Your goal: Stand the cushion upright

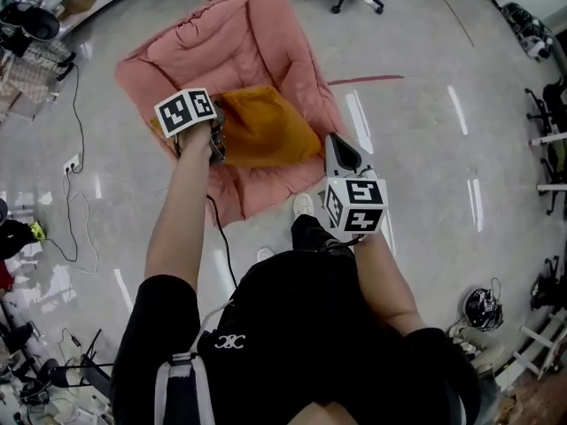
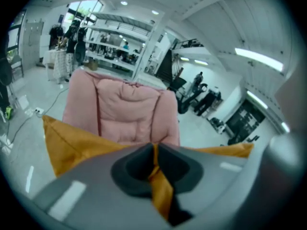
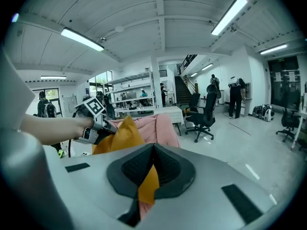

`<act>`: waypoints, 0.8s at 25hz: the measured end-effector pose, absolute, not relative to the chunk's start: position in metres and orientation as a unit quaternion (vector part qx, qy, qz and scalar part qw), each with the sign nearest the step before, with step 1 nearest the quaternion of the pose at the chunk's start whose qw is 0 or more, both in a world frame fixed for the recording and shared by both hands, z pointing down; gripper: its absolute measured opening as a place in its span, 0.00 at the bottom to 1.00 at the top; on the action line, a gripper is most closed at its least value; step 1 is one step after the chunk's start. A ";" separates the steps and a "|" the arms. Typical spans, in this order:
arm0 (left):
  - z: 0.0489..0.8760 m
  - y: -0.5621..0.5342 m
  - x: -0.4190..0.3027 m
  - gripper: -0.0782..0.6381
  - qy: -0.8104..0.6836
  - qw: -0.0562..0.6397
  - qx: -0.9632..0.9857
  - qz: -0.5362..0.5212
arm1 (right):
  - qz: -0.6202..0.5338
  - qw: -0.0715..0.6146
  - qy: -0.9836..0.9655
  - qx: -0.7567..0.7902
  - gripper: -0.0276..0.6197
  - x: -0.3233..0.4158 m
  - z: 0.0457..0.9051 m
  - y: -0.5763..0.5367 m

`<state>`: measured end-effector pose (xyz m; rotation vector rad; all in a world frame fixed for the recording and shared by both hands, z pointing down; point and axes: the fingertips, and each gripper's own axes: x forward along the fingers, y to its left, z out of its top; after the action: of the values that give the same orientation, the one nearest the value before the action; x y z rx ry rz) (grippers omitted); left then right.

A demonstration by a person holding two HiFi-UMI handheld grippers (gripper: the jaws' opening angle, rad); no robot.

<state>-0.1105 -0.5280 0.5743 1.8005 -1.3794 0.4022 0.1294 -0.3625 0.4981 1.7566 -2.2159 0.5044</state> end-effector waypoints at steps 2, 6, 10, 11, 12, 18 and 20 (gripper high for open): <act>0.584 -0.554 -0.113 0.16 -0.559 0.397 0.709 0.166 | 0.182 0.139 -0.763 0.605 0.04 0.139 0.506 -0.375; 0.602 -0.601 -0.116 0.19 -0.553 0.383 0.712 0.202 | 0.195 0.146 -0.765 0.596 0.04 0.150 0.518 -0.401; 0.608 -0.637 -0.121 0.24 -0.557 0.357 0.716 0.223 | 0.199 0.154 -0.771 0.585 0.04 0.154 0.525 -0.422; 0.606 -0.643 -0.121 0.25 -0.562 0.342 0.718 0.227 | 0.200 0.157 -0.772 0.582 0.04 0.155 0.526 -0.427; 0.602 -0.648 -0.121 0.29 -0.568 0.323 0.721 0.230 | 0.200 0.158 -0.774 0.579 0.04 0.156 0.526 -0.431; 0.570 -0.650 -0.130 0.44 -0.607 0.199 0.732 0.237 | 0.199 0.155 -0.786 0.565 0.04 0.148 0.523 -0.453; 0.560 -0.638 -0.134 0.31 -0.623 0.174 0.728 0.229 | 0.198 0.152 -0.790 0.560 0.04 0.141 0.522 -0.457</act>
<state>-0.1336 -0.6383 0.5599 2.0630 -1.7655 0.6503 0.1410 -0.4572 0.5220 1.6064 -2.2674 0.5689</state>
